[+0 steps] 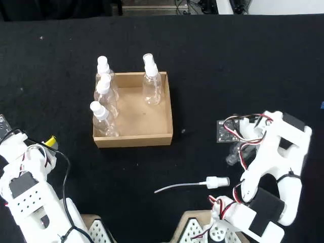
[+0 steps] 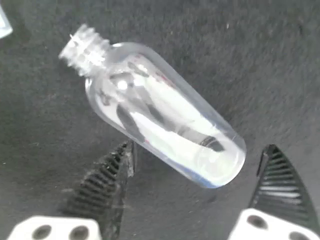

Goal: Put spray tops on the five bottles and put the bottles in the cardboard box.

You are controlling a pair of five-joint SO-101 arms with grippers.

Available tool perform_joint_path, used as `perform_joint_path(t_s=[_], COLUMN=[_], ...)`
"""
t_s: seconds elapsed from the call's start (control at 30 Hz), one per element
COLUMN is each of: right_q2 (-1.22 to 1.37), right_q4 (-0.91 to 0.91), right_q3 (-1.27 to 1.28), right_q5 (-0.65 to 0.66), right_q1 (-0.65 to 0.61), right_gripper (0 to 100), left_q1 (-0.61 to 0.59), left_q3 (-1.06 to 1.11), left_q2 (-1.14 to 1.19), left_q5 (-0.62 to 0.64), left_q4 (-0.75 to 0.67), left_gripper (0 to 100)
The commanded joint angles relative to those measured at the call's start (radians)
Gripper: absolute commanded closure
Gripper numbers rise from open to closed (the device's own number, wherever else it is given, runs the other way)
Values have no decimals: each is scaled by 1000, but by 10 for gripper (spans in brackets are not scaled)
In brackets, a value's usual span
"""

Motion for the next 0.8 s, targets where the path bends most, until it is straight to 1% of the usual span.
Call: perform_joint_path(t_s=[0.0,0.23,0.27,0.37,0.43,0.5,0.53,0.6,0.7,0.77], right_q2=[-41,-41,-41,-42,-42,-42,-42,-42,-35,-33], right_q4=[-12,-5,-3,-6,-11,-14,-12,-12,-11,0], right_q3=[19,71,84,136,147,124,97,44,-30,-54], right_q5=[14,11,9,6,-44,-170,-256,-457,-807,-990], right_q1=[-31,-21,-20,-6,6,20,29,54,109,157], right_gripper=[637,655,681,807,884,930,943,945,944,908], left_q1=[-5,-5,-5,-5,-5,-5,-5,-5,-5,-5], left_q3=[-10,-8,-8,-8,-8,-8,-8,-8,-8,-8], left_q2=[-9,-9,-9,-9,-9,-9,-9,-9,-9,-9], left_q5=[6,6,6,6,6,6,6,6,6,6], left_q4=[-28,-28,-28,-26,-26,-26,-26,-26,-26,-26], left_gripper=[697,697,697,697,697,697,697,697,697,697])
